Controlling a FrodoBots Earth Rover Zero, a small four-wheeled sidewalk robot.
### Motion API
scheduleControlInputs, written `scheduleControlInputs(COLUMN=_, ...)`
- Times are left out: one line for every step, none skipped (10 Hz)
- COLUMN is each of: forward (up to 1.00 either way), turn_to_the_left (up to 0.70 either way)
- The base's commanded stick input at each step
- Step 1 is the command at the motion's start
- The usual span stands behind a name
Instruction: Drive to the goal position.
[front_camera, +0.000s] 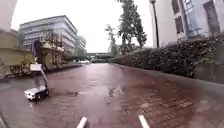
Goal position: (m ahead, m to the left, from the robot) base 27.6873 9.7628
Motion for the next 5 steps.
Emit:
scheduleControlInputs(forward=0.7, turn_to_the_left=0.0)
scheduleControlInputs(forward=0.7, turn_to_the_left=0.0)
scheduleControlInputs(forward=0.7, turn_to_the_left=0.0)
scheduleControlInputs(forward=0.7, turn_to_the_left=0.0)
scheduleControlInputs(forward=0.7, turn_to_the_left=0.0)
